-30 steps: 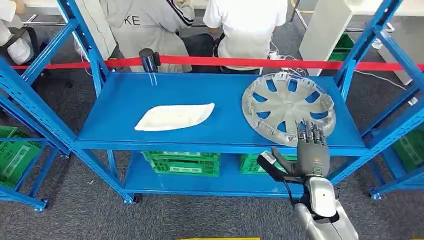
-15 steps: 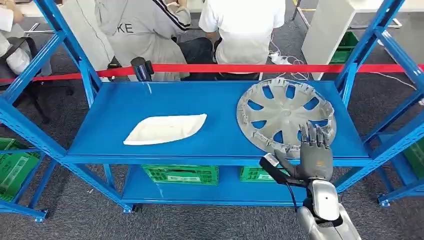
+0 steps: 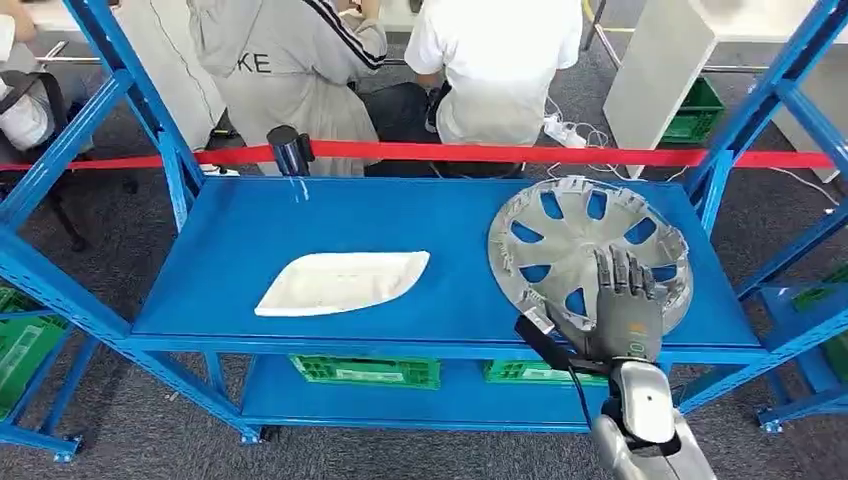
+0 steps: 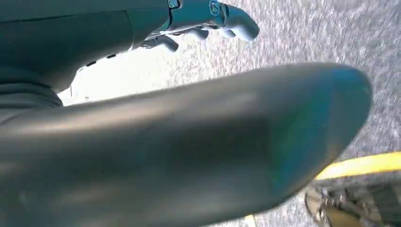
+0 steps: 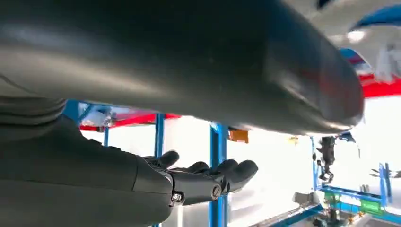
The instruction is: Take the parts from the cabinet and place them on the table.
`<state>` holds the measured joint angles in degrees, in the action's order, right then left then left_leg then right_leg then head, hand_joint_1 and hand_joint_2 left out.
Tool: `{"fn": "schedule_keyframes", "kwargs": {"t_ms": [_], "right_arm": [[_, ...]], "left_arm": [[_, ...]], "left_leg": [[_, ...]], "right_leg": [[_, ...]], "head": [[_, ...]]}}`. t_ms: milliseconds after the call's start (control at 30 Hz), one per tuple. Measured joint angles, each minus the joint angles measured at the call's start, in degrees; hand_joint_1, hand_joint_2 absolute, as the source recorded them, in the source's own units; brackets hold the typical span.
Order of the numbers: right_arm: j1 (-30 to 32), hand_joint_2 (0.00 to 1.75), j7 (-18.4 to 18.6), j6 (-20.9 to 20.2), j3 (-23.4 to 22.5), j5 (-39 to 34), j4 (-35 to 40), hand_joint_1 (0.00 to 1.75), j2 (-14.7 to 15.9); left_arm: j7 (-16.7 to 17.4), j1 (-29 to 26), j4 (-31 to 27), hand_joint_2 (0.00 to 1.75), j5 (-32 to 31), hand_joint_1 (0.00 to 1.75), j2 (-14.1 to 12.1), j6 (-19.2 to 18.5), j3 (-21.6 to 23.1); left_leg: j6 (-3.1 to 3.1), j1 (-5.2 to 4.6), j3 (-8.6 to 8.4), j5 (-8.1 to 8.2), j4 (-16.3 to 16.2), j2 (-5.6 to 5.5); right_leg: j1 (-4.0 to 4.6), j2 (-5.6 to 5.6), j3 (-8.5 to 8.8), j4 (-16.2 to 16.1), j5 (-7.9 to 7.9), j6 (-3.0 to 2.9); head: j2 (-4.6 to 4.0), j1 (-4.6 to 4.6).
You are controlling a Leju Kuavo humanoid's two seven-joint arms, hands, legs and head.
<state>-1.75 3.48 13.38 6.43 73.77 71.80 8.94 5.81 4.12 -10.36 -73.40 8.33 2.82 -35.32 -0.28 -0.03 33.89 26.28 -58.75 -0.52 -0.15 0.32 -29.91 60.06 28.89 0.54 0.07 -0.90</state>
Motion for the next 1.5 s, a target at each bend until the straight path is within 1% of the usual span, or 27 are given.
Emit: {"fn": "schedule_keyframes", "kwargs": {"t_ms": [33,67,100,133,167,200,233,400,467,633,933,1000,1100,1133,1300,1500], "right_arm": [[0.23,0.00,0.24,-0.35,-0.30,0.00,0.09,0.00,0.00],[0.44,0.00,0.26,-0.37,-0.53,0.02,0.37,0.00,0.00],[0.49,0.00,0.20,-0.44,-0.61,0.02,0.52,0.00,0.00],[0.54,0.00,0.24,-0.50,-0.68,-0.09,0.61,0.00,-0.04],[0.67,0.00,0.24,-0.54,-0.76,-0.24,0.61,0.00,-0.09],[0.83,0.00,0.22,-0.61,-0.81,-0.44,0.61,0.00,-0.11],[0.95,0.00,0.20,-0.72,-1.00,-0.78,0.61,0.00,-0.15],[1.08,0.00,-0.39,-1.77,-1.97,-5.07,-0.37,0.00,-0.52],[1.04,0.00,-0.11,-1.90,-2.51,-6.60,-1.66,0.00,-0.66],[0.67,0.00,-0.20,-2.62,-2.73,-10.23,-5.07,0.00,-0.94],[-0.54,0.00,0.48,-2.40,-2.73,-11.39,-9.27,0.00,-0.98],[-0.67,0.00,1.24,-2.45,-2.71,-11.65,-9.75,0.00,-1.00],[-0.97,0.00,1.95,-3.78,-2.71,-13.97,-10.19,0.00,-1.05],[-1.02,1.75,1.92,-4.24,-2.73,-14.63,-10.21,0.00,-1.07],[-1.46,1.75,1.88,-5.31,-2.73,-16.11,-10.21,0.00,-1.05],[-1.53,1.75,1.94,-5.42,-2.73,-16.28,-10.21,0.00,-1.07]], "left_arm": [[-0.04,0.04,0.00,0.00,-0.37,0.00,0.02,0.15,0.00],[-0.07,0.10,0.00,0.00,-0.50,0.00,0.07,0.33,0.00],[-0.07,0.10,0.02,0.00,-0.50,0.00,0.15,0.46,0.02],[-0.07,0.08,0.02,0.00,-0.50,0.00,0.18,0.48,0.02],[-0.09,0.07,0.02,0.00,-0.50,0.00,0.18,0.48,0.02],[-0.18,0.07,0.02,0.00,-0.50,0.00,0.18,0.48,0.02],[-0.28,0.07,0.02,0.00,-0.50,0.00,0.18,0.48,0.02],[-0.68,0.07,0.02,0.00,-0.44,0.00,0.17,0.66,0.02],[-0.68,0.06,0.02,0.00,-0.44,0.00,0.18,0.72,0.02],[-0.83,0.06,0.02,0.00,-0.30,0.00,0.18,0.87,0.02],[-1.03,0.03,0.02,0.00,-0.20,0.00,0.18,0.96,0.02],[-1.05,0.01,0.04,0.00,-0.13,0.00,0.18,1.09,0.02],[-1.07,0.00,0.04,0.00,-0.13,0.00,0.18,1.11,0.02],[-1.07,0.00,0.04,0.00,-0.13,0.00,0.18,1.11,0.02],[-1.11,-0.02,0.04,0.00,-0.13,0.00,0.18,1.11,0.02],[-1.11,-0.03,0.04,0.00,-0.11,0.00,0.18,1.11,0.02]], "left_leg": [[-0.12,-0.09,-0.28,0.25,0.11,-0.07],[0.03,-0.20,-0.38,0.61,-0.11,-0.21],[0.16,-0.34,-0.28,0.72,-0.27,-0.16],[0.23,-0.43,-0.16,0.83,-0.36,-0.11],[0.29,-0.45,-0.16,0.88,-0.38,-0.06],[0.34,-0.45,-0.15,0.92,-0.38,-0.04],[0.35,-0.44,-0.15,0.93,-0.40,-0.04],[0.42,-0.43,-0.28,0.97,-0.36,-0.03],[0.41,-0.41,-0.34,0.96,-0.35,-0.03],[0.35,-0.34,-0.50,0.91,-0.25,0.00],[0.26,-0.33,-0.60,0.85,-0.11,0.00],[0.25,-0.33,-0.60,0.85,-0.09,0.00],[0.25,-0.33,-0.60,0.85,-0.08,0.01],[0.25,-0.33,-0.61,0.85,-0.08,0.02],[0.25,-0.31,-0.66,0.85,-0.07,0.10],[0.22,-0.31,-0.69,0.82,-0.07,0.10]], "right_leg": [[0.07,-0.01,0.38,0.33,1.87,-1.92],[0.14,-0.01,1.11,-0.80,2.02,-3.56],[0.05,-0.07,1.66,-1.71,2.70,-3.64],[-0.14,-0.09,1.99,-2.12,3.39,-2.51],[-0.24,-0.09,2.02,-2.27,3.08,-1.35],[-0.27,-0.07,2.10,-2.39,3.32,-0.96],[-0.29,-0.07,2.16,-2.52,3.26,-0.83],[-0.27,-0.10,2.27,-2.72,3.24,-0.71],[-0.24,-0.11,2.34,-2.72,3.25,-0.62],[-0.16,-0.11,2.44,-2.72,3.23,-0.59],[-0.15,-0.11,2.47,-2.71,3.23,-0.59],[-0.15,-0.11,2.47,-2.70,3.23,-0.59],[-0.15,-0.10,2.46,-2.70,3.23,-0.59],[-0.15,-0.09,2.46,-2.70,3.23,-0.59],[-0.14,-0.09,2.48,-2.71,3.23,-0.59],[-0.14,-0.09,2.51,-2.71,3.22,-0.59]], "head": [[0.00,0.11],[0.00,-0.20],[0.00,-0.20],[0.00,-0.17],[0.00,-0.17],[0.00,-0.20],[0.00,-0.20],[0.00,-0.17],[0.00,-0.17],[0.00,-0.17],[0.00,-0.17],[0.00,-0.17],[0.00,-0.17],[0.00,-0.17],[0.00,-0.17],[0.00,-0.17]]}}
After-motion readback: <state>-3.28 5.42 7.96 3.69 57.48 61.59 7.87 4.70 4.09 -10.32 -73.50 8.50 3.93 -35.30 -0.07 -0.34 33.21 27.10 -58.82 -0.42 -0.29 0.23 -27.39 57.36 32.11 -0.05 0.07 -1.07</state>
